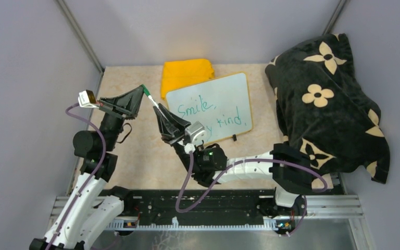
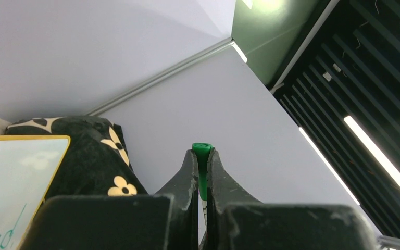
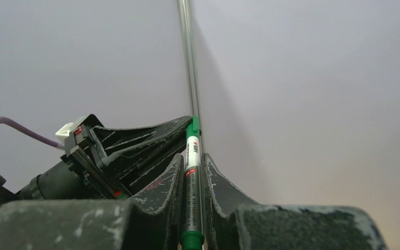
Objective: Write a sentence on the whiteboard
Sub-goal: Close the whiteboard marker at the center of the board.
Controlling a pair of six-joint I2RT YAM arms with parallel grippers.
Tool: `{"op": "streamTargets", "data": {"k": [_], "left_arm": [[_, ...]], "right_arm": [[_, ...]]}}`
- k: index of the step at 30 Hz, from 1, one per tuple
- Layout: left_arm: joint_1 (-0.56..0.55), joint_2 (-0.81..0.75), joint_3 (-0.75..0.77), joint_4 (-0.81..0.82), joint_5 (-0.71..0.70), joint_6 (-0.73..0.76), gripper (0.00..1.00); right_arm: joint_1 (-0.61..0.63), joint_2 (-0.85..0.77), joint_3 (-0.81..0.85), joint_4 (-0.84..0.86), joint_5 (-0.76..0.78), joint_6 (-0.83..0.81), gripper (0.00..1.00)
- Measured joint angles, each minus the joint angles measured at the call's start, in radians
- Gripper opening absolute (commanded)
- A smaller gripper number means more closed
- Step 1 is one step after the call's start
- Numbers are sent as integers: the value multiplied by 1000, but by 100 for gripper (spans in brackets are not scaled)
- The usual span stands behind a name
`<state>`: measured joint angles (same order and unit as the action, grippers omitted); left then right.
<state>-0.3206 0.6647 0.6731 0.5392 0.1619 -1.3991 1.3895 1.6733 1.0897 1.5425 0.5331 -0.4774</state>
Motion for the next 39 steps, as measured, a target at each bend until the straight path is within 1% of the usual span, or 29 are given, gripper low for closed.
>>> {"op": "streamTargets", "data": {"k": [5,6,9,13,16,17,21,24,27,28,31,37,39], "left_arm": [[-15,-36,-11,-24,-51,21,0],[-17,-51,-14,-34,-61,28,2],[-31,-88,-19,-69,-74,51,13],[-47,-109,-23,-94,-65,74,33],[-78,-113,-29,-127,32,91,49],[-84,-112,-29,-137,48,94,56],[-84,-111,-29,-164,94,115,76],[-84,-111,-29,-181,102,133,88],[-84,-116,-28,-192,101,150,97],[-84,-118,-25,-195,100,159,99],[-84,-122,-10,-194,90,189,99],[-84,-118,12,-150,66,258,93],[-84,-101,29,-140,67,278,89]], "right_arm": [[-1,3,3,-2,-11,9,0],[-1,1,0,-3,-21,14,0],[-1,-27,-39,-8,-51,36,0],[-1,-74,-90,-26,-80,52,0],[-21,-104,-99,-44,-81,51,0],[-29,-113,-103,-44,-80,51,0],[-39,-158,-123,-44,-79,52,0],[-37,-180,-140,-44,-80,52,0],[-37,-205,-165,-53,-80,62,0],[-37,-217,-175,-62,-80,71,0],[-36,-256,-206,-98,-84,105,0],[-36,-338,-248,-158,-109,189,0],[-36,-352,-252,-177,-121,216,0]]}}
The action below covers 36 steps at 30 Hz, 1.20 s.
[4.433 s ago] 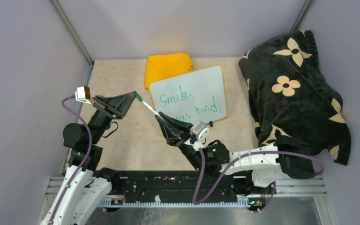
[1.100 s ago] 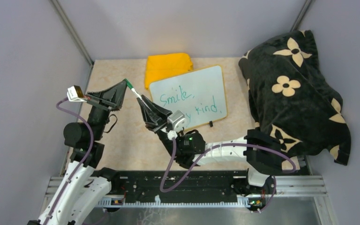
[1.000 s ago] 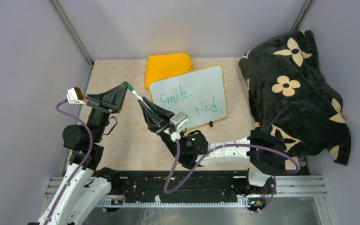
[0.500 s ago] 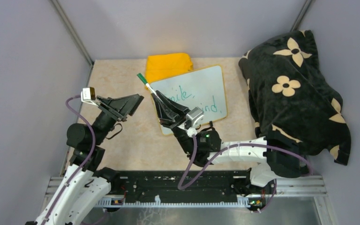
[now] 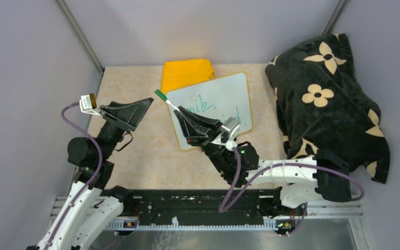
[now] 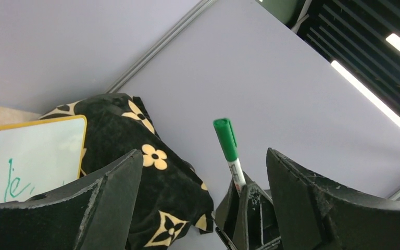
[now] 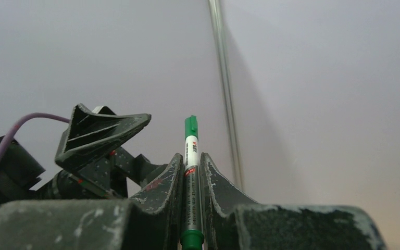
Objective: Write a sentence on the whiteboard
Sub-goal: Close the whiteboard marker at the center of the board.
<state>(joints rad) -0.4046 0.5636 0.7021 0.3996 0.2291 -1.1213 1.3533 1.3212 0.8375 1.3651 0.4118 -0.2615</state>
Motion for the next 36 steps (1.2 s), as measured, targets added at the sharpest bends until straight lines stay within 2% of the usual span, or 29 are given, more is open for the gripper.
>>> {"op": "streamTargets", "data": {"k": [10,17,20,26,36], "left_arm": [[0,106,61,39,56,28,64],[0,114,61,53,77,34,35],[0,110,61,57,82,34,30],[0,110,58,64,88,4,1],[8,149,53,101,97,-83,0]], "right_arm": [[1,-13,0,-96,-67,93,0],[1,-14,-2,-117,-72,109,0],[1,-14,-8,-118,-69,109,0],[2,-12,-8,-121,-47,107,0],[5,24,-5,-92,1,95,0]]}}
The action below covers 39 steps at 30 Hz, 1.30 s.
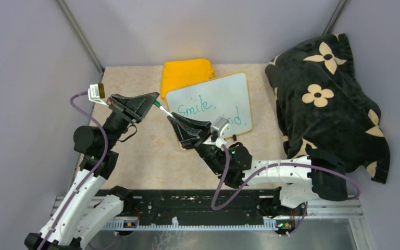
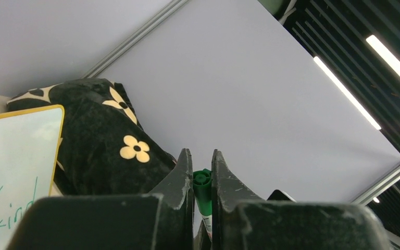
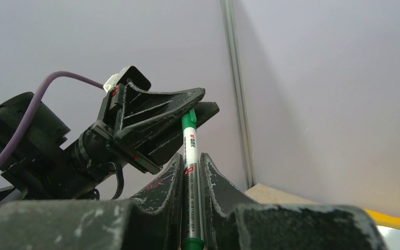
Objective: Write a sentence on the whiteboard
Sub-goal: Close the whiteboard marker at the center of the board.
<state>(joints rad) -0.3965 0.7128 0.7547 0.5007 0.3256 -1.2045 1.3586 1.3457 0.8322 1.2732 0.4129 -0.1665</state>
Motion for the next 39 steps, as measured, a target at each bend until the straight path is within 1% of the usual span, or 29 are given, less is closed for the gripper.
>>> {"op": "streamTargets", "data": {"k": [8,9,10,11,12,14,15,16,19,22,25,29,36,39], "left_arm": [[5,3,-39,32,-53,-35,0],[4,1,-40,33,-60,-35,10],[3,-4,-41,31,-67,-34,29],[1,-12,-41,26,-74,-32,51],[-3,-24,-41,11,-85,-23,64],[-18,-57,-50,-42,-80,19,80],[-32,-82,-61,-70,-82,33,85],[-42,-103,-71,-89,-86,47,88],[-47,-161,-88,-124,-114,79,89],[-47,-180,-88,-116,-123,99,79],[-47,-162,-89,-108,-113,99,70],[-47,-120,-95,-73,-72,89,66],[-47,-75,-95,-10,-15,67,49],[-47,-68,-95,13,-2,62,48]], "right_arm": [[1,56,32,30,43,-24,0],[1,60,36,30,45,-26,0],[1,60,37,29,44,-28,0],[1,60,38,28,43,-29,0],[1,60,38,27,39,-29,0],[2,59,42,17,26,-31,0],[2,56,42,10,26,-31,0],[2,51,42,0,26,-31,0],[2,25,39,-25,23,-31,0],[2,-3,38,-29,21,-21,0],[2,-15,34,-27,13,-10,0],[2,-16,24,-32,7,7,0],[0,-16,24,-40,9,23,0],[0,-14,24,-45,10,32,0]]}}
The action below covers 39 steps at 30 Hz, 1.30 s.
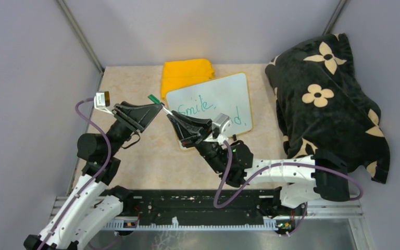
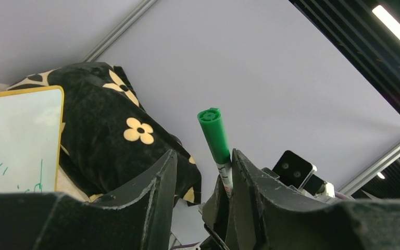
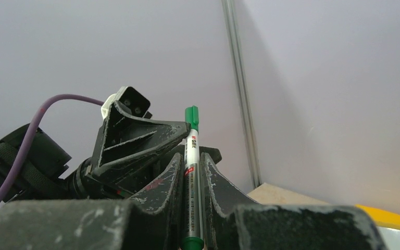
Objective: Write a sentence on the whiteboard
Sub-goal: Close the whiteboard marker at the center of the board, then place the whiteboard marker at the center of the board.
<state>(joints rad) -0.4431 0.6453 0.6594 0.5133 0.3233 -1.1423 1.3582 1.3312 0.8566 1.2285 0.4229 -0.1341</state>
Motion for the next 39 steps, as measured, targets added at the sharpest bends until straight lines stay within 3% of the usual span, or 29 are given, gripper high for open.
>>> {"op": "streamTargets", "data": {"k": [3,8,11,15,17,19,23,28,33,39], "left_arm": [[0,13,0,18,13,-8,42],[0,29,0,45,37,-21,0],[0,22,0,53,35,-37,0],[-5,-20,0,-48,6,-5,0],[-7,-55,10,-163,-42,63,0],[-6,-74,44,-324,-115,148,0],[-6,-74,138,-644,-271,310,0],[-6,2,224,-934,-403,456,0],[-3,218,247,-1088,-488,532,0],[48,467,184,-1141,-516,579,0]], "right_arm": [[0,4,0,-3,-1,8,0],[-2,16,0,-19,8,16,0],[-2,19,-2,-26,5,24,2],[-2,4,-17,-74,0,32,43],[-2,-24,-24,-166,2,38,56],[0,-71,-29,-277,5,48,61],[0,-209,-80,-456,42,60,63],[-2,-393,-211,-630,122,88,63],[-7,-497,-280,-780,192,136,63],[-8,-549,-289,-856,220,158,63]]}}
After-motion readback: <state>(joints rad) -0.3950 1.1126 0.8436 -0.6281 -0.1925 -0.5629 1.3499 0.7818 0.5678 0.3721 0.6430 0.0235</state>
